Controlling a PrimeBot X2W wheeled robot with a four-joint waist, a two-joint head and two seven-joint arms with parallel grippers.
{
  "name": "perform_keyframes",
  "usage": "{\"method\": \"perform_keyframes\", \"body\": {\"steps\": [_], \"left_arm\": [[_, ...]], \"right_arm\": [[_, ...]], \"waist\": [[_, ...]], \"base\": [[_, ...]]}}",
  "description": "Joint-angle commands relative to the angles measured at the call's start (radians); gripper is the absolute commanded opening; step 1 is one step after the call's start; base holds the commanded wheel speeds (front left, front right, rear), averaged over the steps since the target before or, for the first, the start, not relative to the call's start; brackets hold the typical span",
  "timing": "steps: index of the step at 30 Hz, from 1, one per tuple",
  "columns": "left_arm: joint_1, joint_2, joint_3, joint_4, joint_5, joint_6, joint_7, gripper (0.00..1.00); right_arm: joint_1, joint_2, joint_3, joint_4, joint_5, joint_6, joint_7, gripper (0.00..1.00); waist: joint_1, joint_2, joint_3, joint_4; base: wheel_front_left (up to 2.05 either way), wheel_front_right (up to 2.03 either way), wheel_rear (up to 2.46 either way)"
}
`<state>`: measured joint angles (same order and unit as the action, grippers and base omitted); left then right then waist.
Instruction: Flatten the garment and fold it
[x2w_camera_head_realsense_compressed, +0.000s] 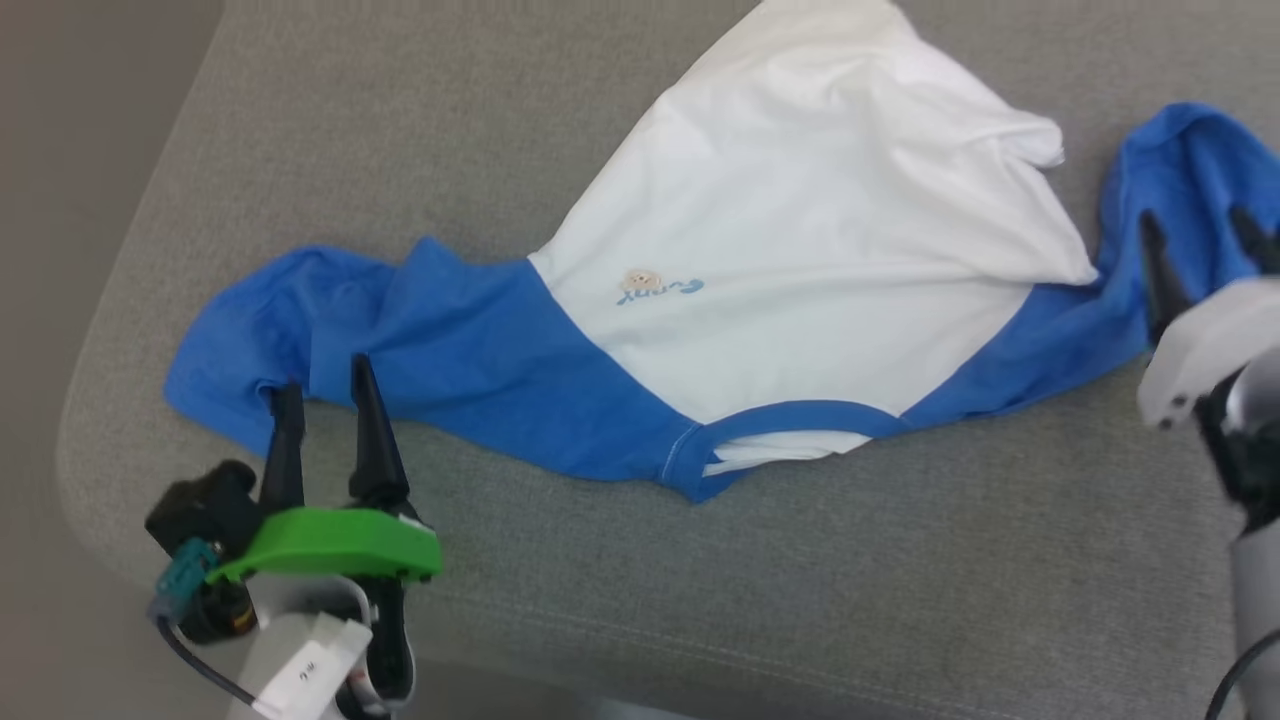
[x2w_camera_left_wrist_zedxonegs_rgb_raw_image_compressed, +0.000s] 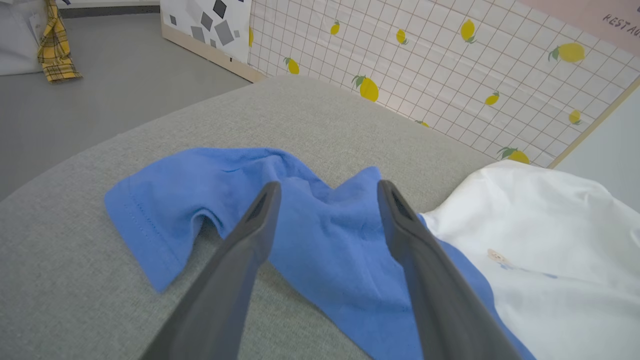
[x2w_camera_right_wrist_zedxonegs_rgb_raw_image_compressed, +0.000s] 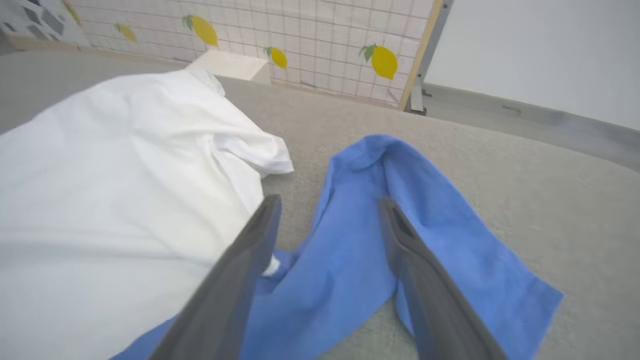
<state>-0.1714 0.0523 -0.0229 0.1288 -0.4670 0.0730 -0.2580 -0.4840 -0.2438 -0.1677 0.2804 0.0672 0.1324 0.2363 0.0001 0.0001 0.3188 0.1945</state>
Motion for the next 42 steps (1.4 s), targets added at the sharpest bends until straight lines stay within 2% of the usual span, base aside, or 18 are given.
{"method": "perform_keyframes", "body": {"steps": [1,6,12,20,32,33,34,35,38,42], "left_arm": [[0.027,-0.002,-0.007,0.017,0.001,0.007,-0.004,1.0],[0.054,-0.002,-0.046,0.101,-0.033,0.02,0.027,1.0],[0.036,-0.002,-0.057,0.186,-0.082,0.057,0.154,1.0],[-0.015,-0.001,-0.062,0.271,-0.126,0.09,0.297,1.0],[-0.114,0.026,-0.111,0.393,-0.103,0.138,0.45,1.0],[-0.122,0.031,-0.122,0.403,-0.096,0.135,0.464,0.75],[-0.127,0.034,-0.129,0.407,-0.093,0.131,0.471,0.23],[-0.129,0.038,-0.135,0.408,-0.09,0.125,0.474,0.0],[-0.126,0.052,-0.141,0.398,-0.081,0.118,0.459,0.0],[-0.101,0.066,-0.128,0.359,-0.07,0.13,0.402,0.0]], "right_arm": [[0.056,0.022,0.007,-0.043,0.016,-0.002,-0.028,1.0],[0.242,0.121,0.021,-0.184,0.053,-0.002,-0.108,1.0],[0.382,0.179,0.047,-0.276,0.07,-0.002,-0.15,1.0],[0.439,0.193,0.09,-0.31,0.081,-0.002,-0.149,1.0],[0.414,0.193,0.137,-0.315,0.108,-0.002,-0.146,1.0],[0.411,0.193,0.14,-0.315,0.11,-0.002,-0.147,1.0],[0.409,0.193,0.142,-0.314,0.111,-0.002,-0.147,1.0],[0.408,0.193,0.143,-0.314,0.112,-0.002,-0.147,1.0],[0.402,0.193,0.137,-0.309,0.111,-0.002,-0.15,1.0],[0.386,0.193,0.101,-0.291,0.099,-0.002,-0.15,1.0]], "waist": [[-0.0001,-0.0001,-0.076,-0.052],[-0.0001,-0.0001,-0.126,-0.091],[-0.0001,-0.0001,-0.151,-0.131],[-0.0001,-0.0001,-0.146,-0.174],[-0.0001,-0.0001,-0.091,-0.195],[-0.0001,-0.0001,-0.087,-0.196],[-0.0001,-0.0001,-0.085,-0.196],[-0.0001,-0.0001,-0.083,-0.197],[-0.0001,-0.0001,-0.079,-0.195],[-0.0001,-0.0001,-0.081,-0.185]], "base": [[0.0,0.0,0.0],[0.0,0.0,0.0],[0.0,0.0,0.0],[0.0,0.0,0.0],[0.0,0.0,0.0],[0.0,0.0,0.0],[0.0,0.0,0.0],[0.0,0.0,0.0],[0.0,0.0,0.0],[0.0,0.0,0.0]]}}
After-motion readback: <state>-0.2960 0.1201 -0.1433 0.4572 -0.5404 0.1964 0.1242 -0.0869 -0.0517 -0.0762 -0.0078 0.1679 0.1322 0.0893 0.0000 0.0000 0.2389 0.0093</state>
